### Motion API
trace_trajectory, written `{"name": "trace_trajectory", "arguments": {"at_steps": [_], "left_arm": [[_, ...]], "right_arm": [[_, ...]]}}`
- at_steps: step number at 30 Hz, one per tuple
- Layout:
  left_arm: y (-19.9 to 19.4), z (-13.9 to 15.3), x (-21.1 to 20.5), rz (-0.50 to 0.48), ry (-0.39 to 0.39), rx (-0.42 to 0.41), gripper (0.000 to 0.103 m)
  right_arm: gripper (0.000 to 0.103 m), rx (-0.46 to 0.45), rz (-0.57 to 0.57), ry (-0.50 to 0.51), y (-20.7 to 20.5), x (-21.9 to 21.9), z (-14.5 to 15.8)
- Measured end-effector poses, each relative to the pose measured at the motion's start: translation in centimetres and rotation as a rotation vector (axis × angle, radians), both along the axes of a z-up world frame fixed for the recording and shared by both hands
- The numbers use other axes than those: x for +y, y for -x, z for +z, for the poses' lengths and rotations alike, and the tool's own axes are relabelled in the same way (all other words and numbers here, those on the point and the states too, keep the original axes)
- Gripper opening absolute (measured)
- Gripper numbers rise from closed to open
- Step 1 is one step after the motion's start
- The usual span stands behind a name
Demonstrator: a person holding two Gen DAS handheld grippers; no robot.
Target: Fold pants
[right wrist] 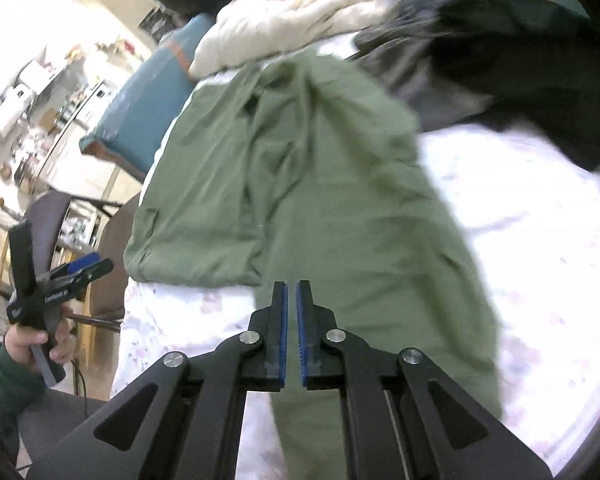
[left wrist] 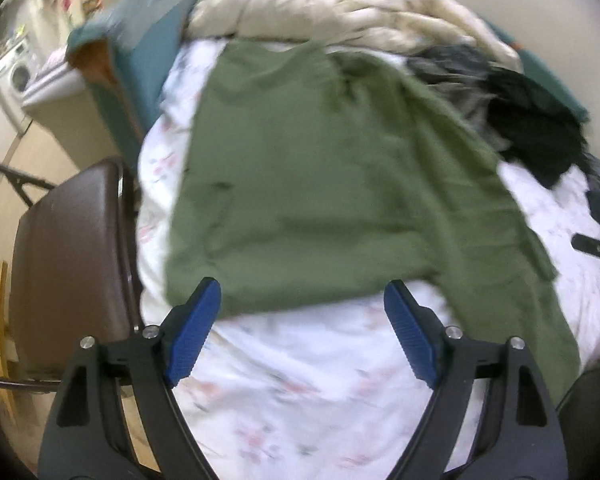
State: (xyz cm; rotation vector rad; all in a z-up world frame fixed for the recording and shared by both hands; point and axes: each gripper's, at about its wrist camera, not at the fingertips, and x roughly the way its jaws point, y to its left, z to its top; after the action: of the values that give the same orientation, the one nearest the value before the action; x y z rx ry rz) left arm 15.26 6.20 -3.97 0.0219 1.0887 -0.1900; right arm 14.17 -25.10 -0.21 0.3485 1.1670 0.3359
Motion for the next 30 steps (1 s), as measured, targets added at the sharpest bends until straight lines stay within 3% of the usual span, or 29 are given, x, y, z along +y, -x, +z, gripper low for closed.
{"name": "trace_trajectory", "arguments": {"at_steps": [3, 7, 13, 17, 21, 22, 23, 25, 30], "left_arm": [[2.2, 0.5, -2.3, 0.000, 0.036, -0.010, 0.081], [5.6, -1.2, -6.1, 0.039, 0.148, 0.085, 0.081], [12.0, -6.6, -14.7, -0.080, 0.213, 0.259, 0.081], [15.7, -9.4, -19.9, -0.129, 0.301, 0.373, 0.080], [17.7, -11.2, -22.1, -0.111, 0.303, 0.423, 0.079], [18.1, -11.4, -22.2, -0.097, 0.301, 0.429, 0.078], [18.6, -11.8, -22.1, -0.094, 0.301, 0.440, 0.076], [19.4, -12.3, -22.1, -0.108, 0.293, 0.471, 0.071], [21.3, -12.0, -22.6, -0.169, 0.294, 0.496, 0.063]], "right_arm": [[0.006, -0.002, -0.058, 0.020, 2.6, -4.3, 1.2], [0.006, 0.060, -0.121, 0.072, 5.5, -8.6, 1.2], [0.006, 0.273, -0.200, 0.197, 10.0, -13.0, -2.7], [0.006, 0.418, -0.235, 0.183, 12.8, -14.4, -6.1], [0.009, 0.432, -0.215, 0.206, 14.6, -14.4, -6.7], [0.018, 0.426, -0.205, 0.217, 15.0, -14.3, -6.7], [0.047, 0.415, -0.198, 0.222, 15.4, -14.4, -6.5], [0.078, 0.400, -0.208, 0.244, 16.1, -14.6, -6.3], [0.078, 0.411, -0.234, 0.248, 17.0, -14.9, -5.8]]}}
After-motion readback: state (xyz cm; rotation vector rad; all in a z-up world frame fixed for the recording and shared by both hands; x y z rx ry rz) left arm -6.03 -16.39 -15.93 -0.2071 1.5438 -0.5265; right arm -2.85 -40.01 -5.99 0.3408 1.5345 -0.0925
